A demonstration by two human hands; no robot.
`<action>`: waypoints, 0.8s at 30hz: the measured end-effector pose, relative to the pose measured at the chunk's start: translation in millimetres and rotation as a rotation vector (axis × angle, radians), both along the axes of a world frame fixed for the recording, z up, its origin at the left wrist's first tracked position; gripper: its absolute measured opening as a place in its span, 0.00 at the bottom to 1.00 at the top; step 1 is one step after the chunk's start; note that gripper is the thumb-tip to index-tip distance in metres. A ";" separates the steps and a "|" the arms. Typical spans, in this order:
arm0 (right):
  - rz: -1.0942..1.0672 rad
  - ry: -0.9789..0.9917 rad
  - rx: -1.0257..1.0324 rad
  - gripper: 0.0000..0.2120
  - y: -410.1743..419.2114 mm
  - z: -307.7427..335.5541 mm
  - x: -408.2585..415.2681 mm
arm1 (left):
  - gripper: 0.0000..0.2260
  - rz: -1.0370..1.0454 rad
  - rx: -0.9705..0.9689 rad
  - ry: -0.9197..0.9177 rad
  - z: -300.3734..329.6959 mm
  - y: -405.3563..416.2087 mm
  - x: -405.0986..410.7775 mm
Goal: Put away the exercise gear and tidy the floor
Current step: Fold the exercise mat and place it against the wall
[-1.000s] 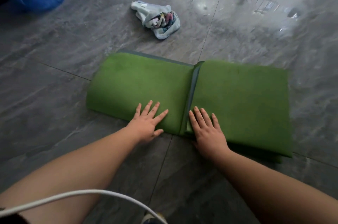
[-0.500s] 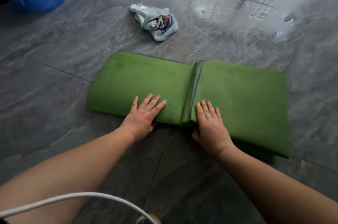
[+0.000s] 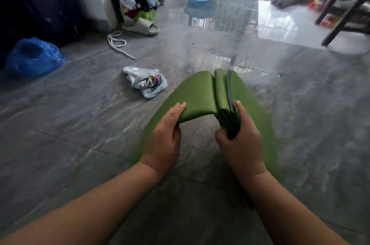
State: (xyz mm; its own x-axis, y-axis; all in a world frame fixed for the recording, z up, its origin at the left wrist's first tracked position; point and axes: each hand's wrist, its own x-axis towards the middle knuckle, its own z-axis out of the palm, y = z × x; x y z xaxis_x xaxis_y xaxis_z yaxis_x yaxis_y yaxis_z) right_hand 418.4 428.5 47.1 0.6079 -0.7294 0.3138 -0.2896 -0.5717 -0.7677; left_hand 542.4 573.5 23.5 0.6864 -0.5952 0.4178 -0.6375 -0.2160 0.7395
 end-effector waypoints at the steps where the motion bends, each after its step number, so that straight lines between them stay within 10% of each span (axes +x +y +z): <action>1: -0.025 -0.037 0.013 0.36 -2.0 11.0 -4.4 | 0.23 0.022 -0.048 0.025 9.9 -9.6 -10.5; 9: -0.114 -0.367 0.172 0.28 -8.9 48.2 -34.2 | 0.27 -0.264 -0.221 0.293 26.9 -65.4 -95.4; 24: 0.152 -0.100 0.208 0.39 -15.8 30.7 -95.2 | 0.13 -0.120 -0.154 -0.074 6.3 -59.5 -88.9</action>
